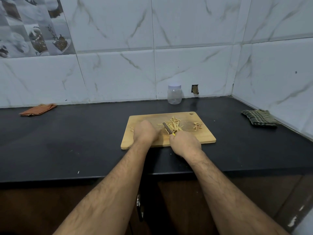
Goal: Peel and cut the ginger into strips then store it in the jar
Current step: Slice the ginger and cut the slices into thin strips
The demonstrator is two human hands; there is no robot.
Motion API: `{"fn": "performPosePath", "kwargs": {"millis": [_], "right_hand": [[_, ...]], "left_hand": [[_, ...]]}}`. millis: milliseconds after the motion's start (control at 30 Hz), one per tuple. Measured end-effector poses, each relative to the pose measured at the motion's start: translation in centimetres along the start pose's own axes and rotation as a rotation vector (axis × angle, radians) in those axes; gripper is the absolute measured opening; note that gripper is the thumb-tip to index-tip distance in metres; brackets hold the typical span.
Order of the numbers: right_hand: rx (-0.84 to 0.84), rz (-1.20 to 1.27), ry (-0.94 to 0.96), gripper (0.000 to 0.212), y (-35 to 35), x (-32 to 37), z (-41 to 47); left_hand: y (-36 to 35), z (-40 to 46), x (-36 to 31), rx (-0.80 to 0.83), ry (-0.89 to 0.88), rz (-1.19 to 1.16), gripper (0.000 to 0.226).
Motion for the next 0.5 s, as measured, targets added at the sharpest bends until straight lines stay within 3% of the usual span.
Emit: {"fn": "performPosePath", "kwargs": {"millis": [67,167,500], "right_hand": [[0.087,0.006,-0.025,0.031,-0.2,-0.1,-0.1],[0.162,0.000,-0.036,0.024,0.0,-0.1,-0.6],[0.164,-0.053,-0.001,0.015,0.5,0.6,-1.9]], "left_hand": [[-0.7,-0.1,0.1,0.096,0.024,-0.022,0.019],[-1.4,-0.4,0.2,0.188,0.055,-0.043,0.030],[-0.8,0.5,1.0,0.154,0.018,-0.081,0.009]]}}
Point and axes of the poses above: each hand's wrist, its own z-axis towards the middle knuckle, its own y-axis out of the back of the hand, x = y × z, the point moved 9 cm from there along z, towards the middle knuckle, and after that the axes turned 11 degrees about -x, right-handed, at the moved point
